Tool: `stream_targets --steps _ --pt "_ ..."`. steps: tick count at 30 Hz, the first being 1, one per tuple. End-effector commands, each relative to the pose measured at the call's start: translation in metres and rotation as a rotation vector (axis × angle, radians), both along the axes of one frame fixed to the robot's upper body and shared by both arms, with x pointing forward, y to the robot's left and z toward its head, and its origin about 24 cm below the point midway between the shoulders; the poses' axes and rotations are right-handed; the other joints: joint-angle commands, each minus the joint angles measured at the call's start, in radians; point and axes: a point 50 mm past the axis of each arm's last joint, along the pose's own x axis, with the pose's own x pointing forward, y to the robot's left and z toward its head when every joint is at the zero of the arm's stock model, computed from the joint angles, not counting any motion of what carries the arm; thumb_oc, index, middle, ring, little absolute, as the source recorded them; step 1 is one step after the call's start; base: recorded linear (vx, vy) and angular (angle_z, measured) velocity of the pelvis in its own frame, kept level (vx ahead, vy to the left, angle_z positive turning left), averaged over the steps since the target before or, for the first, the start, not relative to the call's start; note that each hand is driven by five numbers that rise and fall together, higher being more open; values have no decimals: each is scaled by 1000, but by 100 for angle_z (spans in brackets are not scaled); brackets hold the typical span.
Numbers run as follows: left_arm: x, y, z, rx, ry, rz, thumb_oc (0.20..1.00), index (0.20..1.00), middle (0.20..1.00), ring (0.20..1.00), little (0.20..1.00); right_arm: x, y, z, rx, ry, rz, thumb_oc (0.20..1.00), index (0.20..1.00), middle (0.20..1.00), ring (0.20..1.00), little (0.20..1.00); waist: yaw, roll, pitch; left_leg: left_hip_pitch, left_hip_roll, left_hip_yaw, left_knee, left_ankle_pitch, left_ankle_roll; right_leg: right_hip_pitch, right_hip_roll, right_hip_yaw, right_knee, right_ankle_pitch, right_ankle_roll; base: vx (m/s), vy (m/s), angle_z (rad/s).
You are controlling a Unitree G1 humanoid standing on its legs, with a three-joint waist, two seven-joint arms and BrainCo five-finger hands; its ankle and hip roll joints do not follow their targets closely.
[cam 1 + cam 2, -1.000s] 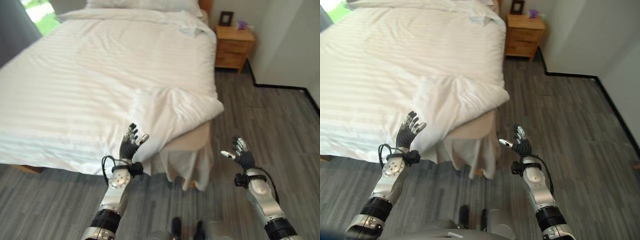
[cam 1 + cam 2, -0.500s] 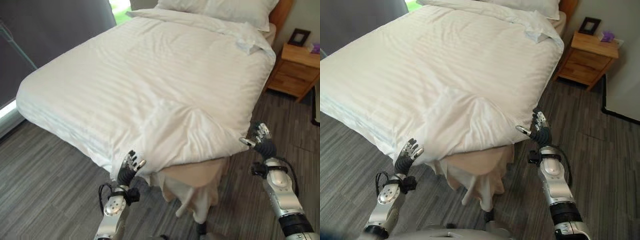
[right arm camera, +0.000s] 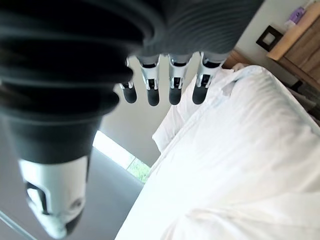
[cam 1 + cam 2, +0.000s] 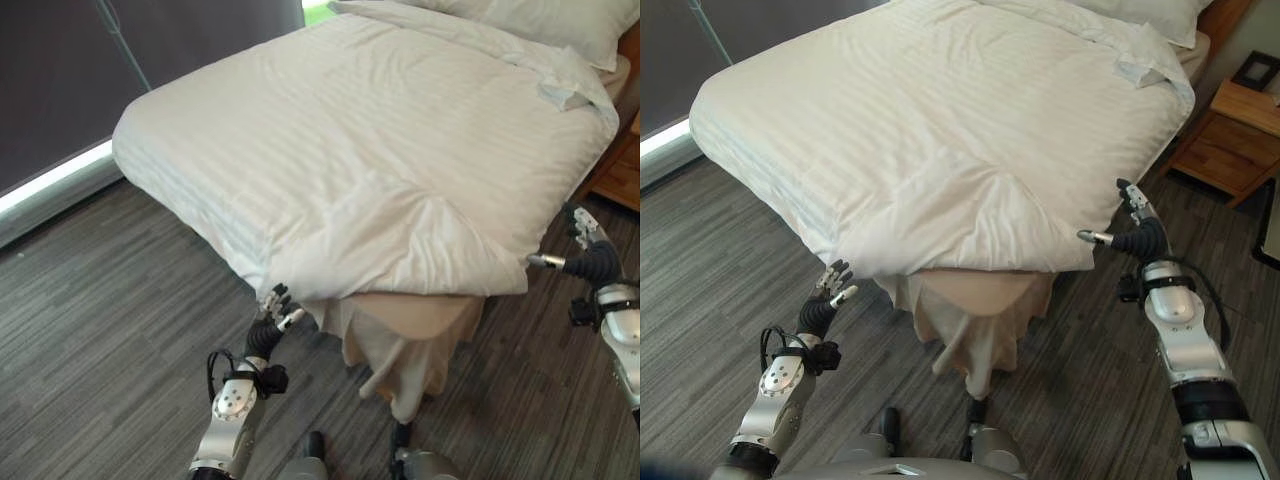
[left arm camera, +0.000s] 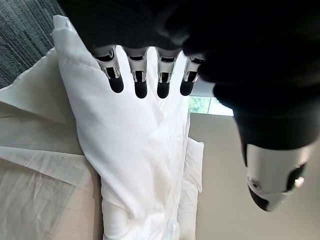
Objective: Making the bed.
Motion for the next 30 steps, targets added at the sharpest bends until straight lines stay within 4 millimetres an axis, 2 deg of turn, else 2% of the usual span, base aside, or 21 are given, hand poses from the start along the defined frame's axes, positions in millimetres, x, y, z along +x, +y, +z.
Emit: stream_targets --steps 1,3,6,10,13,16,20,21,22,24,25,27,28,30 --pt "7 10 18 7 -90 -13 1000 1000 1000 1000 1000 14 5 23 -114 -35 44 1000 1000 1000 1000 1000 11 -24 -66 0 -12 7 10 87 -31 164 -1 -22 19 -47 -10 31 86 -13" --pt "6 13 17 6 -83 -5 1000 1000 1000 1000 1000 19 9 29 -138 -32 67 1000 1000 1000 1000 1000 15 -26 -63 2 -14 10 14 82 -29 164 -5 -19 21 -45 -8 17 71 -8" --pt "4 9 11 0 -54 -30 1000 1000 1000 1000 1000 34 5 42 -245 20 62 1000 1000 1000 1000 1000 28 -34 -64 13 -26 12 7 73 -19 168 -18 -17 32 -41 2 36 99 -6" --pt "4 6 10 4 -47 -60 1000 1000 1000 1000 1000 42 7 46 -323 62 83 1000 1000 1000 1000 1000 30 -35 -67 12 -35 11 1 70 -14 166 -24 -12 34 -35 10 41 71 8" --pt "4 -2 11 -1 -48 -113 1000 1000 1000 1000 1000 55 -1 52 -469 150 39 1000 1000 1000 1000 1000 47 -40 -71 3 -42 7 -5 69 -11 160 -31 -13 23 -26 19 44 60 -3" --pt "5 -6 15 -6 -64 -144 1000 1000 1000 1000 1000 70 0 60 -520 168 -11 1000 1000 1000 1000 1000 63 -38 -69 -14 -47 2 -8 73 -10 142 -34 -11 18 -19 24 4 31 4" --pt "8 -5 22 -2 -84 -162 1000 1000 1000 1000 1000 87 12 78 -634 159 -45 1000 1000 1000 1000 1000 83 -33 -59 -47 -50 -1 -9 82 -10 109 -36 -7 18 -9 27 -49 14 -3" --pt "10 -5 27 8 -104 -177 1000 1000 1000 1000 1000 97 20 90 -715 153 -69 1000 1000 1000 1000 1000 103 -27 -47 -78 -52 -6 -9 91 -11 79 -37 -10 18 -2 28 -79 11 2" --pt "10 -5 29 9 -108 -182 1000 1000 1000 1000 1000 101 22 93 -766 164 -89 1000 1000 1000 1000 1000 111 -24 -43 -92 -53 -8 -9 96 -12 66 -38 -11 18 2 29 -108 13 3" --pt "9 -3 32 16 -114 -187 1000 1000 1000 1000 1000 108 25 99 -964 212 -128 1000 1000 1000 1000 1000 127 -16 -34 -122 -57 -14 -9 107 -14 37 -38 -13 18 8 29 -73 9 2" --pt "9 -2 32 18 -115 -189 1000 1000 1000 1000 1000 112 32 98 -1088 237 -120 1000 1000 1000 1000 1000 136 -10 -27 -136 -57 -19 -9 109 -16 25 -38 -14 18 10 30 -67 3 14" --pt "9 -3 34 20 -121 -197 1000 1000 1000 1000 1000 113 31 103 -1068 222 -141 1000 1000 1000 1000 1000 140 -6 -26 -154 -59 -23 -9 117 -16 10 -38 -18 18 14 30 -54 7 17" --pt "8 -1 34 18 -119 -177 1000 1000 1000 1000 1000 119 43 111 -1086 185 -162 1000 1000 1000 1000 1000 162 9 -13 -184 -65 -34 -9 129 -17 -17 -39 -22 18 21 31 -44 15 14" --pt "9 -1 33 18 -115 -175 1000 1000 1000 1000 1000 120 46 111 -1128 191 -163 1000 1000 1000 1000 1000 167 14 -10 -193 -66 -38 -9 132 -18 -24 -40 -24 18 21 30 -37 13 10"
